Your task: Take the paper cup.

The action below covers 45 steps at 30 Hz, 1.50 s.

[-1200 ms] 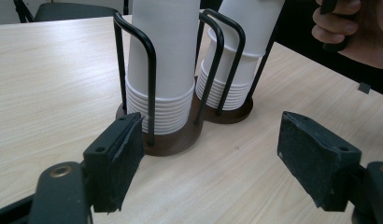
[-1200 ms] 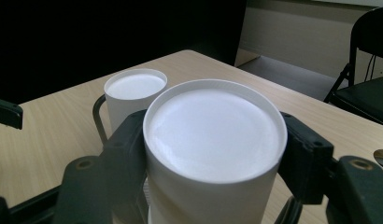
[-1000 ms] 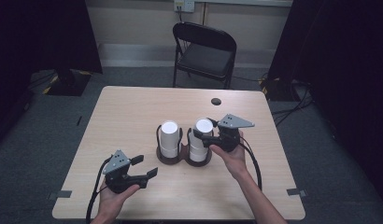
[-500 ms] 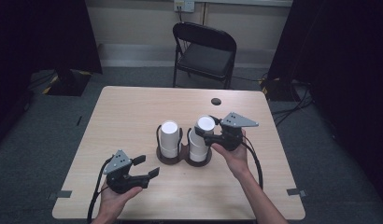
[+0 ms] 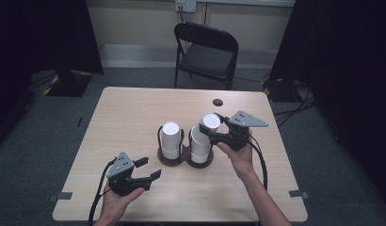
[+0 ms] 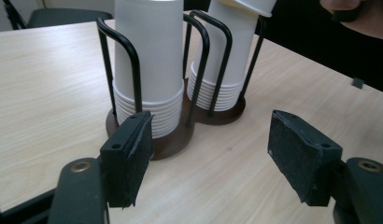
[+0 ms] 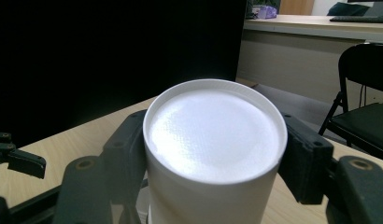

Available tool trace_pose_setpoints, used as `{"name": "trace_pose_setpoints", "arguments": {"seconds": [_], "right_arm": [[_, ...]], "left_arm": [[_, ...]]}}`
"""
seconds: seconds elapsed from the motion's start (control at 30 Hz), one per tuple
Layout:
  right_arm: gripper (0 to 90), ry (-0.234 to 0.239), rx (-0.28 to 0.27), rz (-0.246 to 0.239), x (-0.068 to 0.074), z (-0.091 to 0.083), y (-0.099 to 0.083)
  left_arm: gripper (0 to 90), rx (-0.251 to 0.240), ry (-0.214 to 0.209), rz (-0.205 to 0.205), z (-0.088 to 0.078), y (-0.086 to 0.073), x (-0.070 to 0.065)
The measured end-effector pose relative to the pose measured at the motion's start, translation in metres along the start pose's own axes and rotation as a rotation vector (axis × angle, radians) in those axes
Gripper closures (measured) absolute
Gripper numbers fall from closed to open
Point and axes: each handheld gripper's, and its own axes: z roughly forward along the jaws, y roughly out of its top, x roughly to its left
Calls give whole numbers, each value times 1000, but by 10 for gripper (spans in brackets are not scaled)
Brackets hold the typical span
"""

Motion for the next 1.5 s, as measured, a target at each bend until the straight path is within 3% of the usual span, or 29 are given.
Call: {"name": "trace_pose_setpoints", "arguments": {"seconds": [0.3, 0.37, 0.4, 0.57, 0.67, 0.8, 0.93, 1.27, 1.43, 1.5], "right_arm": [[334, 0, -24, 25, -2, -5, 4], [335, 0, -28, 35, -2, -7, 5], [335, -2, -32, 41, -3, -8, 5], [337, 17, -51, 135, -6, -13, 6], [337, 30, -64, 161, -5, -19, 9], [338, 37, -61, 186, -5, -27, 12], [338, 60, -56, 230, -3, -34, 13], [339, 147, -27, 316, 11, -46, 8], [339, 202, -16, 387, 14, -50, 6], [339, 210, -10, 390, 16, -50, 6]], "left_arm": [[377, -23, -1, 27, 0, 2, -4], [387, -12, -31, 22, 2, 2, -4], [376, -11, -27, 26, 3, 2, -5], [398, -21, -41, 25, 5, 6, -6], [424, -33, -46, 32, 4, 12, -7], [453, -91, -61, 45, 2, 22, -10], [450, -164, -72, 51, 1, 29, -17], [518, -226, -116, 91, 16, 40, -37], [560, -236, -92, 130, 21, 38, -49], [575, -237, -85, 148, 23, 38, -54]]}}
